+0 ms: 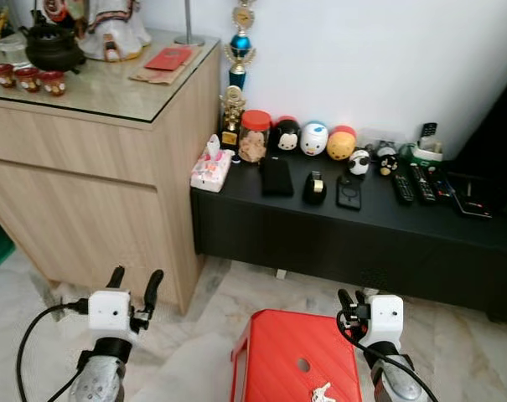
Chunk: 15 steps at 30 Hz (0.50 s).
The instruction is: Hang keys on a hook
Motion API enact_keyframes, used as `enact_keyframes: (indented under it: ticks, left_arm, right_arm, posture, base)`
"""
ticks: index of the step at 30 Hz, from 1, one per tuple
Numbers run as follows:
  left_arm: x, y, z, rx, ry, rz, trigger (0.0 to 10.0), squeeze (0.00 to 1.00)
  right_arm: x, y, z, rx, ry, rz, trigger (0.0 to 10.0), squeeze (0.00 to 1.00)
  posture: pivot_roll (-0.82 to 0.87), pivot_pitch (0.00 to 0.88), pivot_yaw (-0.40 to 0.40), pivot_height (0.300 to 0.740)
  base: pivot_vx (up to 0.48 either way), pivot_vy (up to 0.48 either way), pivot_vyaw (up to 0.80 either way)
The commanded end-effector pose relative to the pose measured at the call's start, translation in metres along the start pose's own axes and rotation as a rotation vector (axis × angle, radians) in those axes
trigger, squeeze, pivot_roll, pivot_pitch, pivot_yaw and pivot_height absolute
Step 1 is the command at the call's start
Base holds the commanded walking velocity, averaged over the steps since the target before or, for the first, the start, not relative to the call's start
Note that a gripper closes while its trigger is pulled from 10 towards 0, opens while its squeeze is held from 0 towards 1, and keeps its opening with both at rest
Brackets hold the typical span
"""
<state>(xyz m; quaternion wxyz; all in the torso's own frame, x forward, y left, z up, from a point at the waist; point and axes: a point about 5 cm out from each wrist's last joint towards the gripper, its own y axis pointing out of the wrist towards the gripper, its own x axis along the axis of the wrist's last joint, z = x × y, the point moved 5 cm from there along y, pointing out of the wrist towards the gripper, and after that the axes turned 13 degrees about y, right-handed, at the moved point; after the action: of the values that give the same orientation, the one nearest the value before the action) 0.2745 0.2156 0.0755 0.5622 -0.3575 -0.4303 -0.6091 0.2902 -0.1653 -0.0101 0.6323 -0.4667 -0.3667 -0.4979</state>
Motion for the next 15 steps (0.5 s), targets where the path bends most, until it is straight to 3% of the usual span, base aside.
enact_keyframes:
  ticks: [1,7,15]
  left_arm:
    - [0.008,-0.006,-0.002,-0.009,-0.01,0.014,10.0,0.0]
    - [0.016,-0.008,-0.002,-0.006,-0.058,0.023,10.0,0.0]
    - [0.018,-0.003,0.008,-0.008,-0.041,0.036,10.0,0.0]
  right_arm:
    - [0.01,-0.001,-0.002,-0.005,0.008,-0.037,10.0,0.0]
    - [0.012,0.0,-0.007,-0.048,0.012,-0.047,10.0,0.0]
    - [0.019,0.005,-0.005,-0.08,0.067,-0.073,10.0,0.0]
  posture:
    - [0.1,0.0,-0.108,0.74]
    - [0.11,0.0,-0.108,0.74]
    - [0.11,0.0,-0.073,0.74]
  base:
    - [0.0,0.0,0.0]
    - [0.0,0.0,0.0]
    - [0.0,0.0,0.0]
